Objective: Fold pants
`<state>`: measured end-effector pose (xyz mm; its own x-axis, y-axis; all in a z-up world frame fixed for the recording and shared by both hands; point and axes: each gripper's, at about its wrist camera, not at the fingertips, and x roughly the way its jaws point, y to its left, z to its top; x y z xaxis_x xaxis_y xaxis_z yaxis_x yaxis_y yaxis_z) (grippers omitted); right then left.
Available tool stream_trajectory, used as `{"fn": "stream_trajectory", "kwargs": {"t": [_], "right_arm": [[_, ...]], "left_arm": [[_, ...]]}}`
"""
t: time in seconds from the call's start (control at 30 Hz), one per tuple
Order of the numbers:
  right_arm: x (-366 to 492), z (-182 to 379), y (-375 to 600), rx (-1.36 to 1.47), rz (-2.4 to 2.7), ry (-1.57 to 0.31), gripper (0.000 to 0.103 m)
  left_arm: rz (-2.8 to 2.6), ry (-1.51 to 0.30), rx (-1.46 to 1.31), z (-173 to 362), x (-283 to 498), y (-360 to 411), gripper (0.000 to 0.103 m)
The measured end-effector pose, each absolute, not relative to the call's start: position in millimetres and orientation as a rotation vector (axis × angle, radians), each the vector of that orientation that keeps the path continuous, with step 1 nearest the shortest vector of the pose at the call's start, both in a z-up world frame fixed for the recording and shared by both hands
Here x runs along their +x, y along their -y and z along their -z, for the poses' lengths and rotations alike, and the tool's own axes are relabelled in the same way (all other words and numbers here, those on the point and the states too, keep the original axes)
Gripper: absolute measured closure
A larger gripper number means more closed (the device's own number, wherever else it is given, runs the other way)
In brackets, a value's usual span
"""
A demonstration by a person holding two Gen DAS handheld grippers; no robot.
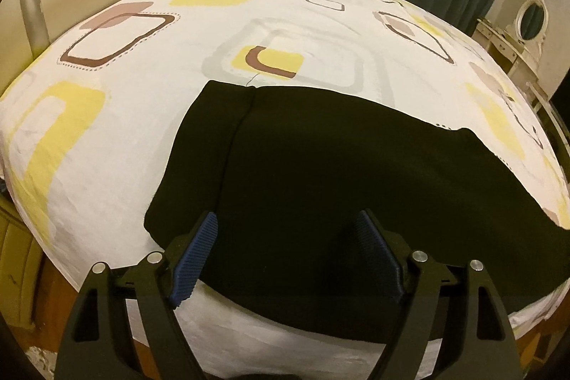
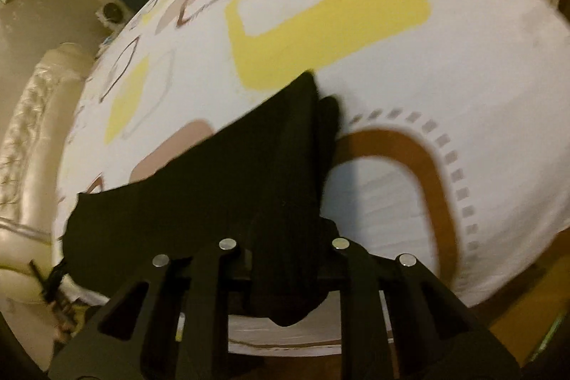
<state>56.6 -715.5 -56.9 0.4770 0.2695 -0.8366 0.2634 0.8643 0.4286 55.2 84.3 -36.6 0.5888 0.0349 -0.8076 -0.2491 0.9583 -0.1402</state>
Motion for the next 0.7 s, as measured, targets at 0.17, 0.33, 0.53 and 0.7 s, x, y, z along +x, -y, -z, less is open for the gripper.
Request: {"fn": "stream_trajectory", "kwargs": {"t": [0.17, 0.33, 0.53, 0.7], "right_arm": [[58.6, 53.9, 711.3, 0.540, 0.064, -1.125, 0.086], [54.2, 14.0, 703.2, 0.636, 0.002, -1.014, 0.087], [48.0, -36.5, 675.2, 0.669, -0.108, -0.915, 0.086], [50.8, -86.1, 614.9, 0.617, -0.232, -0.840, 0.086]], "left_arm": [[-0.156, -0.921, -0.229, 33.3, 54.0, -82.6, 0.023], [-0.147, -0.938, -0.282, 30.9, 53.9, -83.9, 0.023], [-0.127, -0.937, -0.271, 26.2, 55.0, -76.2, 0.023], [-0.116, -0.953, -0.253, 27.6, 56.0, -69.3, 0.023]]}}
